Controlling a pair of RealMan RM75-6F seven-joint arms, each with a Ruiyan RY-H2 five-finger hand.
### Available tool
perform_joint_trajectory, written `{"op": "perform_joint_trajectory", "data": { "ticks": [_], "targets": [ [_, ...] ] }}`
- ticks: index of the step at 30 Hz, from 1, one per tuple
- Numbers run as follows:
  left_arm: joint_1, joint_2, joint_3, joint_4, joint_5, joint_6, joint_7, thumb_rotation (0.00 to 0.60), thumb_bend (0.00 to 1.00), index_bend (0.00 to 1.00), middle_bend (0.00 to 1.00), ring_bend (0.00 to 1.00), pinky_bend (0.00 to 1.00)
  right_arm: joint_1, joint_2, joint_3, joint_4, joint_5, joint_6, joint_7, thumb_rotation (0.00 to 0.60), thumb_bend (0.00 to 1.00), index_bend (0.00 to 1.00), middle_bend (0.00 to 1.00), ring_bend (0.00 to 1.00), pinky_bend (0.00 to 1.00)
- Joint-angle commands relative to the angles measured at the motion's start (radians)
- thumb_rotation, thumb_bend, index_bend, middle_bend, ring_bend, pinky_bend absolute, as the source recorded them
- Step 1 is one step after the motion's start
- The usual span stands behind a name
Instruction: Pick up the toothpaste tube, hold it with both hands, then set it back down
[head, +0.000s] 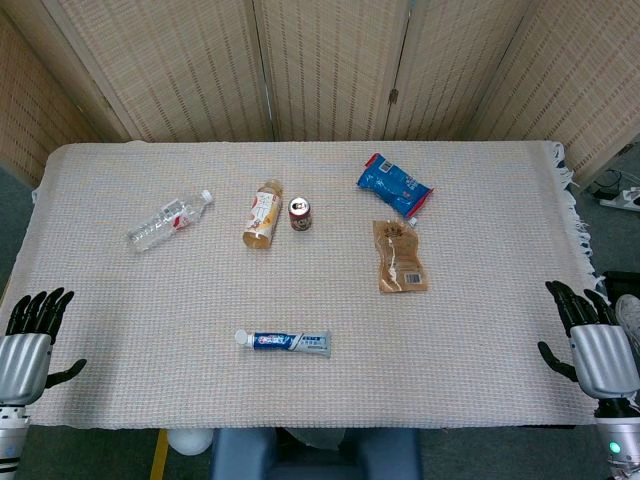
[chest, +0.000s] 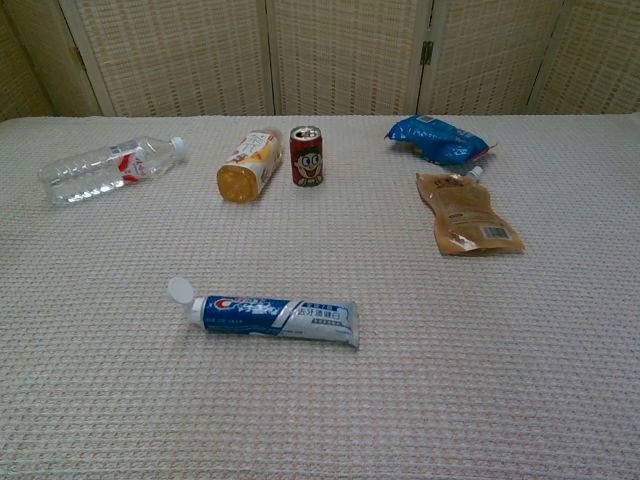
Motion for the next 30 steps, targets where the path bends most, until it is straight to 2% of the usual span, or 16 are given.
{"op": "perform_joint_trajectory", "data": {
  "ticks": [1,21,26,30],
  "targets": [
    [-0.001,-0.001,0.000,0.001,0.000,-0.002,0.000,0.600,0.19,0.05,0.09,0.06,0.00,0.000,-0.002,0.000,0.001,-0.001,0.000,0.002,0.600,0.35,0.05,0.14,0.20,0.11],
    [0.005,0.012,0.005,-0.013,0.022,0.019,-0.024,0.600,0.19,0.05,0.09,0.06,0.00,0.028,0.009,-0.009,-0.050,-0.053,-0.022,-0.014,0.600,0.35,0.06,0.15,0.22,0.14],
    [0.006,0.018,0.009,-0.016,0.028,0.020,-0.023,0.600,0.19,0.05,0.09,0.06,0.00,0.071,0.010,-0.014,-0.091,-0.079,-0.082,-0.045,0.600,0.35,0.06,0.15,0.22,0.14],
    [0.010,0.022,0.011,-0.025,0.041,0.034,-0.034,0.600,0.19,0.05,0.08,0.06,0.00,0.143,-0.011,-0.003,-0.130,-0.078,-0.188,-0.082,0.600,0.35,0.07,0.15,0.22,0.15]
  ]
}}
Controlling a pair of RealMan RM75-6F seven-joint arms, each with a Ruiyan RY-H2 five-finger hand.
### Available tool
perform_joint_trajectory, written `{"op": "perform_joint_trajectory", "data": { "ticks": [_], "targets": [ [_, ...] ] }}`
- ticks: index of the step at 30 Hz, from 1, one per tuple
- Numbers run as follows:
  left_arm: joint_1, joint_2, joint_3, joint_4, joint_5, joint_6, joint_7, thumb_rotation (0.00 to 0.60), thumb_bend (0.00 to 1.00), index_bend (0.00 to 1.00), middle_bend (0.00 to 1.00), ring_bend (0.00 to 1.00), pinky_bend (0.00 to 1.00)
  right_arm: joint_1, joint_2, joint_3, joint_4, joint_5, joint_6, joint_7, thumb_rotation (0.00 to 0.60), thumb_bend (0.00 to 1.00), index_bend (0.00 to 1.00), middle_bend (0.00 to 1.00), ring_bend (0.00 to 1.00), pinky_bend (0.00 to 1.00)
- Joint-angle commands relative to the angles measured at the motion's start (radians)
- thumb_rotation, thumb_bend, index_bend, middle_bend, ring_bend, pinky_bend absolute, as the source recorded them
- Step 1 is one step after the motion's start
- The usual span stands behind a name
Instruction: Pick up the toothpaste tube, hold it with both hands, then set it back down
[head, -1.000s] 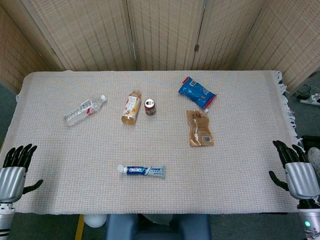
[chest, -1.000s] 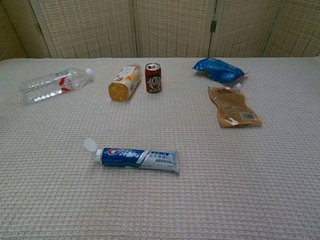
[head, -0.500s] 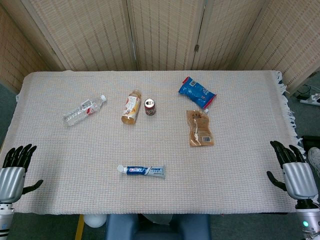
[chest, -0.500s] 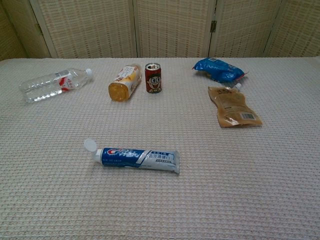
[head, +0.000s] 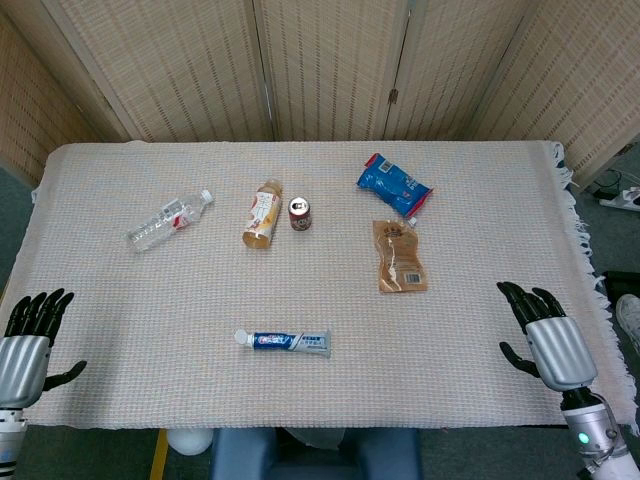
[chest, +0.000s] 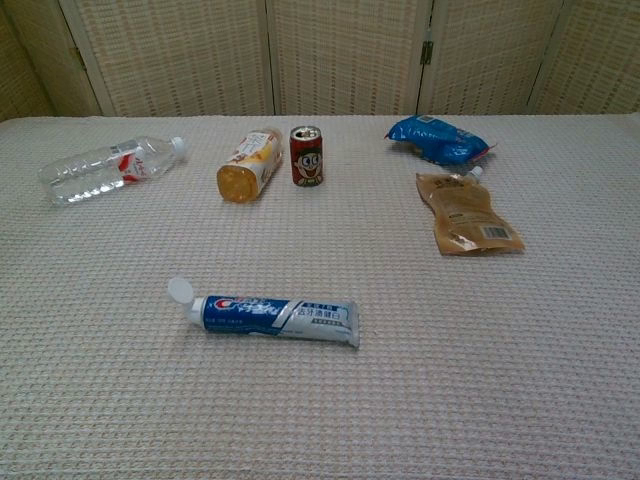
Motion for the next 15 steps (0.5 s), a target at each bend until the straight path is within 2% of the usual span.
{"op": "perform_joint_trajectory", "data": {
  "ticks": [1,9,15],
  "targets": [
    [0.003,0.001,0.002,-0.003,0.008,0.009,-0.005,0.600,0.19,0.05,0.09,0.06,0.00,0.073,-0.026,0.010,-0.037,-0.004,-0.099,-0.043,0.600,0.35,0.07,0.15,0.22,0.15],
    [0.012,0.010,0.010,-0.019,0.023,0.023,0.004,0.600,0.19,0.05,0.08,0.06,0.00,0.250,-0.162,0.052,-0.053,0.065,-0.348,-0.130,0.600,0.35,0.07,0.15,0.20,0.16],
    [0.021,0.017,0.017,-0.028,0.030,0.031,0.008,0.600,0.19,0.05,0.09,0.06,0.00,0.353,-0.303,0.092,-0.009,0.153,-0.453,-0.201,0.600,0.35,0.07,0.15,0.18,0.16]
  ]
}}
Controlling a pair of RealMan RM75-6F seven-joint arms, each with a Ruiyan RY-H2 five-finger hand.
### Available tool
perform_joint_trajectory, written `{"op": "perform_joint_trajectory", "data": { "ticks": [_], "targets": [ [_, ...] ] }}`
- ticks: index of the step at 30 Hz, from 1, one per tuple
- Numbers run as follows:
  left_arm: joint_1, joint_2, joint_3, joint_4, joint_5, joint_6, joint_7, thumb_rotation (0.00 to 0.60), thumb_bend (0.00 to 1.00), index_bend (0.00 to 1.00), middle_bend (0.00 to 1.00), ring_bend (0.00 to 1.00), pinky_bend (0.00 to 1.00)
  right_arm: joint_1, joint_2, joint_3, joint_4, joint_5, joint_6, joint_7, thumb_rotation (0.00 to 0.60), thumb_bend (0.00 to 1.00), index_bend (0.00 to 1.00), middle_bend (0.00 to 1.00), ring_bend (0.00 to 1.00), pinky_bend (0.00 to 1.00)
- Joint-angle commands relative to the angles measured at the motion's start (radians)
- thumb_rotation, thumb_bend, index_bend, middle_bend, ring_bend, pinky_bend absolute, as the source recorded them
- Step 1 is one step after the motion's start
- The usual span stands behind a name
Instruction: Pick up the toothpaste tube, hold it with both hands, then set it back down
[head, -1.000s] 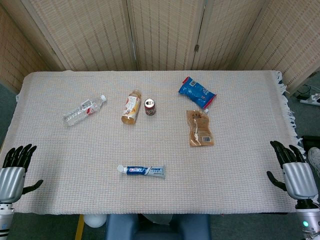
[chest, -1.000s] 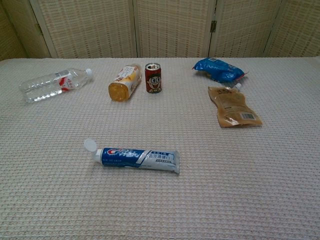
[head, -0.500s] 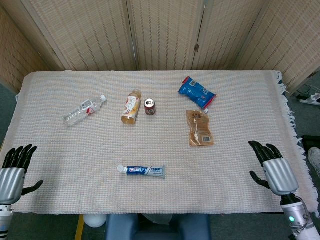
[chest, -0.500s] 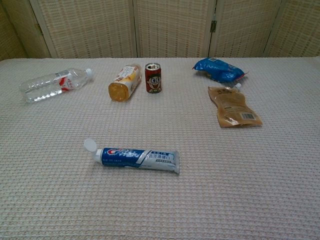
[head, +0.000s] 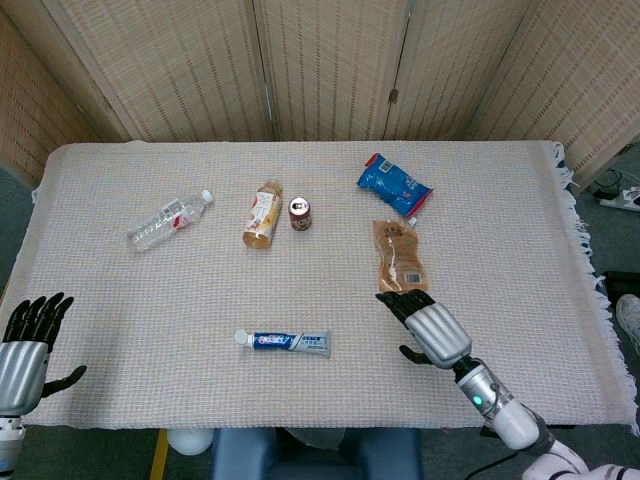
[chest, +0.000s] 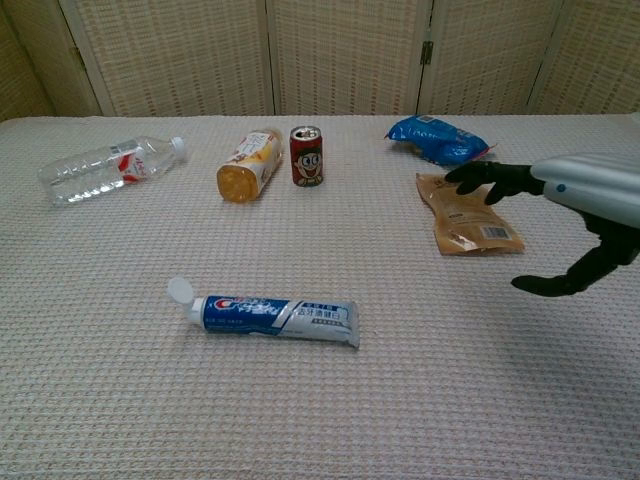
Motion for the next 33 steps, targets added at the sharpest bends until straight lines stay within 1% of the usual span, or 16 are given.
{"op": "perform_joint_trajectory", "data": {
  "ticks": [1,8,11,13,15,17,25,29,33],
  "targets": [
    [0.001,0.003,0.001,-0.005,0.001,0.002,0.002,0.600,0.19,0.05,0.09,0.06,0.00,0.071,-0.093,0.031,0.037,0.061,-0.066,-0.057,0.600,0.35,0.07,0.15,0.18,0.16],
    [-0.003,0.010,0.003,-0.023,0.013,-0.004,0.016,0.600,0.19,0.05,0.09,0.07,0.00,0.166,-0.280,0.058,0.140,0.153,-0.118,-0.175,0.600,0.34,0.07,0.15,0.17,0.16],
    [-0.005,0.012,0.004,-0.026,0.019,-0.006,0.021,0.600,0.19,0.05,0.09,0.07,0.00,0.198,-0.346,0.064,0.182,0.180,-0.123,-0.207,0.600,0.29,0.07,0.15,0.17,0.16],
    [-0.005,0.015,0.005,-0.029,0.018,-0.008,0.018,0.600,0.19,0.05,0.09,0.07,0.00,0.213,-0.381,0.066,0.208,0.188,-0.119,-0.220,0.600,0.29,0.07,0.15,0.17,0.16],
    [-0.006,0.017,0.005,-0.031,0.015,-0.012,0.015,0.600,0.19,0.05,0.08,0.07,0.00,0.230,-0.417,0.071,0.238,0.203,-0.121,-0.230,0.600,0.27,0.07,0.15,0.17,0.16],
    [-0.007,0.018,0.005,-0.031,0.014,-0.016,0.015,0.600,0.19,0.05,0.09,0.07,0.00,0.248,-0.449,0.077,0.266,0.221,-0.125,-0.241,0.600,0.24,0.08,0.15,0.17,0.16],
    [-0.012,0.022,0.009,-0.034,0.013,-0.031,-0.003,0.600,0.19,0.05,0.09,0.07,0.00,0.311,-0.560,0.089,0.376,0.256,-0.130,-0.281,0.600,0.24,0.10,0.16,0.17,0.16],
    [-0.014,0.024,0.010,-0.032,0.009,-0.041,-0.016,0.600,0.19,0.05,0.09,0.07,0.00,0.343,-0.597,0.110,0.431,0.279,-0.143,-0.280,0.600,0.24,0.12,0.17,0.18,0.16],
    [-0.017,0.022,0.010,-0.027,0.002,-0.051,-0.018,0.600,0.19,0.05,0.08,0.07,0.00,0.378,-0.618,0.144,0.482,0.317,-0.160,-0.279,0.600,0.24,0.14,0.18,0.18,0.16]
  ]
}}
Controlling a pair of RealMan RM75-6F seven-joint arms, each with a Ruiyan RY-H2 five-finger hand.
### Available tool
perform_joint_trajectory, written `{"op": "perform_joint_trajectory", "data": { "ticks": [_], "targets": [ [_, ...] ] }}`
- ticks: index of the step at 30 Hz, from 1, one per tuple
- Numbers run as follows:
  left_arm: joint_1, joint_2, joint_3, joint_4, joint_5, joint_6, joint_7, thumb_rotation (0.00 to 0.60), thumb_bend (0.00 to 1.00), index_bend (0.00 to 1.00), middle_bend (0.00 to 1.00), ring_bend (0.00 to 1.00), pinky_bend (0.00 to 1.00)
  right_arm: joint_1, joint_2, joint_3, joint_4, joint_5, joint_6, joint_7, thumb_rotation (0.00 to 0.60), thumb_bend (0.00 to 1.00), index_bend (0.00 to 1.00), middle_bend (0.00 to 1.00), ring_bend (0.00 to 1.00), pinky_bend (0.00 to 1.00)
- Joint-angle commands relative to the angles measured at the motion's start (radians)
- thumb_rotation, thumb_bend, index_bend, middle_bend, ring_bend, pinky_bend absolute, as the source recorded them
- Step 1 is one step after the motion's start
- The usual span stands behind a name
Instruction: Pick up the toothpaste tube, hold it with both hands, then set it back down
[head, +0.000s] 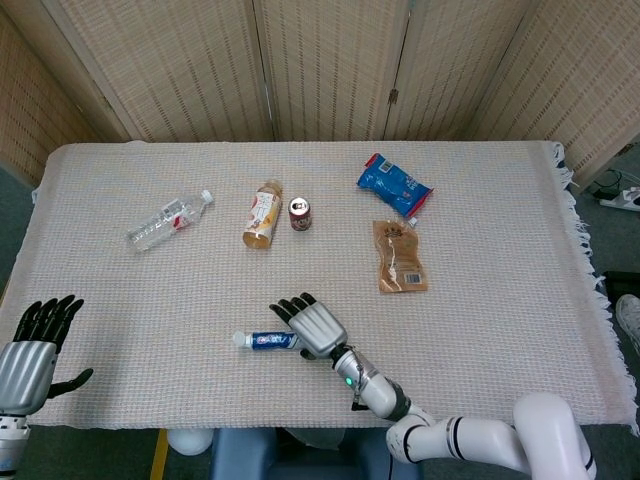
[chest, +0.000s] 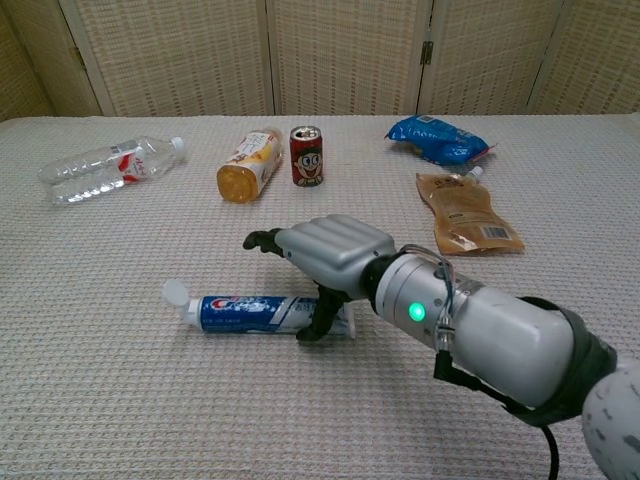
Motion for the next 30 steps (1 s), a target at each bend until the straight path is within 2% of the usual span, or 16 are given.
{"op": "perform_joint_trajectory", "data": {
  "ticks": [1,6,13,21,26,30],
  "targets": [
    [0.000,-0.001,0.001,0.003,-0.001,-0.002,-0.003,0.600,0.19,0.05,0.09,0.07,0.00,0.027,-0.015,0.029,0.031,0.031,-0.014,0.002,0.600,0.24,0.14,0.18,0.18,0.16],
    [0.004,-0.003,0.002,0.012,-0.005,0.001,-0.010,0.600,0.19,0.05,0.08,0.07,0.00,0.051,0.001,0.045,0.026,0.067,-0.034,0.006,0.600,0.24,0.16,0.20,0.19,0.16],
    [0.006,-0.007,0.003,0.019,-0.009,0.001,-0.015,0.600,0.19,0.05,0.08,0.07,0.00,0.081,0.016,0.024,-0.023,0.100,-0.068,0.005,0.600,0.24,0.26,0.27,0.24,0.16],
    [0.009,-0.009,0.003,0.030,-0.011,0.004,-0.027,0.600,0.19,0.05,0.09,0.07,0.00,0.122,-0.026,0.014,0.013,0.122,-0.052,-0.029,0.600,0.31,0.38,0.34,0.30,0.19],
    [0.010,-0.012,0.004,0.039,-0.013,0.002,-0.037,0.600,0.19,0.05,0.08,0.07,0.00,0.139,-0.042,0.013,0.027,0.129,-0.043,-0.032,0.600,0.37,0.42,0.38,0.34,0.20],
    [0.012,-0.013,0.003,0.046,-0.016,0.002,-0.040,0.600,0.19,0.05,0.09,0.07,0.00,0.149,-0.049,0.009,0.036,0.137,-0.038,-0.041,0.600,0.38,0.45,0.40,0.36,0.21]
  ]
}}
